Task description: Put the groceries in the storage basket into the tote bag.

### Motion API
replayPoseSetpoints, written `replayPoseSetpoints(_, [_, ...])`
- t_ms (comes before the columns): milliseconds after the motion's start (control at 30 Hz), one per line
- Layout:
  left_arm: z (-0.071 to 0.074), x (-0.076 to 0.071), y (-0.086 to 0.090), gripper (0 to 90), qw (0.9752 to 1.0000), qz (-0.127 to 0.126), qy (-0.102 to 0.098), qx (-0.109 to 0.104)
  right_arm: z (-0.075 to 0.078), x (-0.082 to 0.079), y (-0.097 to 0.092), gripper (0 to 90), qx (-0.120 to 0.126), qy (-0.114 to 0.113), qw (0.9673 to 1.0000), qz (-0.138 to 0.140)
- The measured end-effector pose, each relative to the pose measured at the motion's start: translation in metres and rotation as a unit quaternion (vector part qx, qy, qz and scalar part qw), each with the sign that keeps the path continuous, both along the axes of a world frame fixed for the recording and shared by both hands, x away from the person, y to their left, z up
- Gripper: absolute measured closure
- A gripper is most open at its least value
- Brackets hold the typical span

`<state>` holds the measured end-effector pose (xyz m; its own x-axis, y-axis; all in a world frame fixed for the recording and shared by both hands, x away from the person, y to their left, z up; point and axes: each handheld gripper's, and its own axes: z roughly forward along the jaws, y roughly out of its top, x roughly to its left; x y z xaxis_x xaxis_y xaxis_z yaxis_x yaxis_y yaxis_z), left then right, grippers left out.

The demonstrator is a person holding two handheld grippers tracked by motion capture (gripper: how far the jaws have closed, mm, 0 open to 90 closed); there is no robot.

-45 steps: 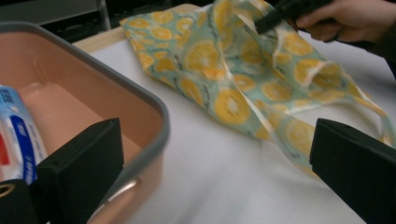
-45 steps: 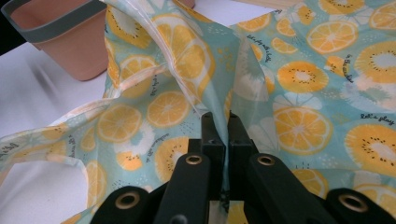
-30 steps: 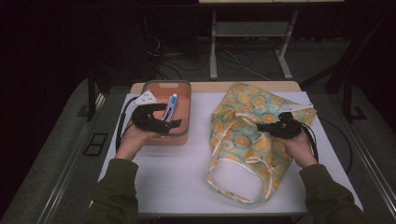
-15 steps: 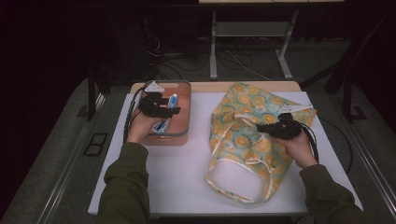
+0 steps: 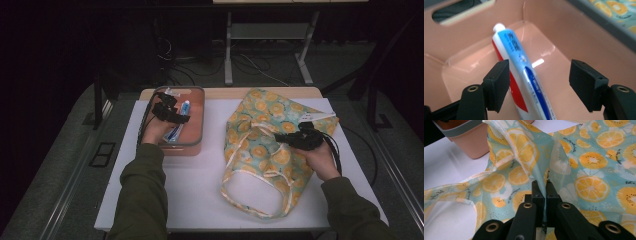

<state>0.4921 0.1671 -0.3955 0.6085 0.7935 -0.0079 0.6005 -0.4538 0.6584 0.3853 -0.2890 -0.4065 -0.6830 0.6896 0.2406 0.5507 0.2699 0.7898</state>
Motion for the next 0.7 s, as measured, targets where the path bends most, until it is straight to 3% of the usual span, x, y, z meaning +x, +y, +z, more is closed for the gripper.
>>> replayPoseSetpoints(333, [-0.017, 0.008, -0.004, 31.7, 0.9975, 0.023, 0.059, 0.031, -0.002, 0.0, 0.002, 88.9, -0.004, 0.001, 1.0, 0.002])
replayPoseSetpoints(433, [-0.02, 0.009, -0.006, 37.3, 0.9965, 0.02, 0.068, 0.045, -0.002, 0.0, 0.002, 88.9, -0.005, 0.001, 1.0, 0.003])
replayPoseSetpoints(567, [-0.025, 0.01, -0.009, 42.7, 0.9932, 0.029, 0.076, 0.083, -0.002, 0.0, 0.001, 88.9, -0.004, 0.001, 1.0, 0.002])
replayPoseSetpoints(700, [-0.025, 0.01, -0.009, 46.1, 0.9926, 0.032, 0.081, 0.084, -0.002, -0.001, 0.0, 88.9, -0.004, -0.001, 1.0, 0.003])
